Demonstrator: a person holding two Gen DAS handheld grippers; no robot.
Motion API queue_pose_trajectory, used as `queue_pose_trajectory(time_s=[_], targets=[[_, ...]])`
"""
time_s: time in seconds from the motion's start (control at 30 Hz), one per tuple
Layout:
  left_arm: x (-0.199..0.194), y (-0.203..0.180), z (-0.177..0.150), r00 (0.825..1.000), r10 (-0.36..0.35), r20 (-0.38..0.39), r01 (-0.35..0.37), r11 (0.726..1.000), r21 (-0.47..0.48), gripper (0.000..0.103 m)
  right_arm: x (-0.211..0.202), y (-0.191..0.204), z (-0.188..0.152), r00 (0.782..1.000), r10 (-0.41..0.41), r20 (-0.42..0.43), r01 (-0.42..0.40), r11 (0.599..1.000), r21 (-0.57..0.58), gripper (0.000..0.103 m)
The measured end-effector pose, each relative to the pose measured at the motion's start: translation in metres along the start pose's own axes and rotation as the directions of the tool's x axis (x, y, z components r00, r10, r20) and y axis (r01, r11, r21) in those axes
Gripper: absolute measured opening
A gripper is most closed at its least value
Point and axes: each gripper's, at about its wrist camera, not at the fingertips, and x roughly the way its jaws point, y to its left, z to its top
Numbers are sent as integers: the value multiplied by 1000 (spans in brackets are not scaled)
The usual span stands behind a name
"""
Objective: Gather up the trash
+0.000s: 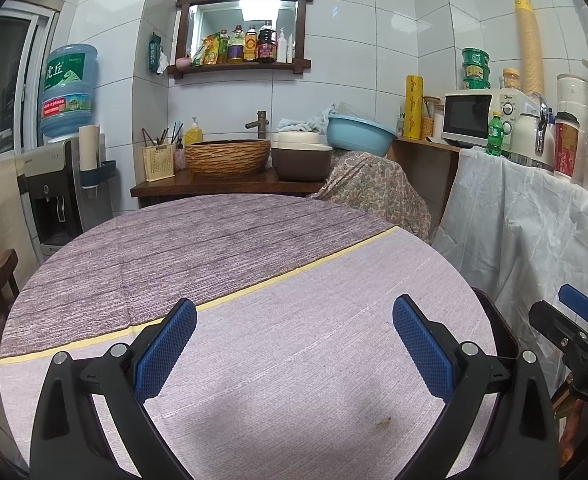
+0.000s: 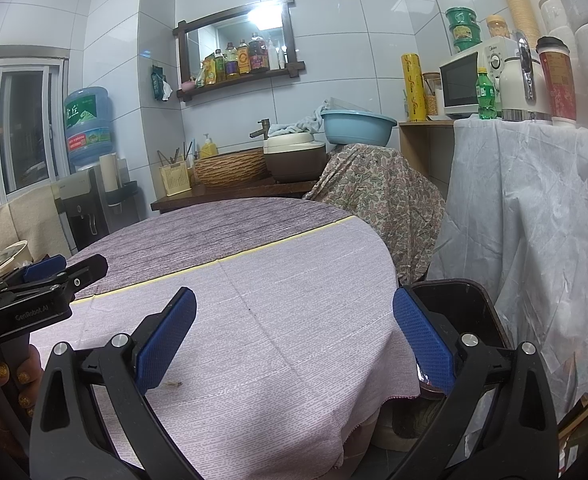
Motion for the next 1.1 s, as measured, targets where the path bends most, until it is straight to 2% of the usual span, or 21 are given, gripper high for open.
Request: queue_pose_trajectory(time_s=[1.1], targets=[[0, 3, 1, 1000, 12, -13, -12, 1000, -8, 98, 0, -8, 3, 1000, 4, 0, -4, 1000, -1, 97]])
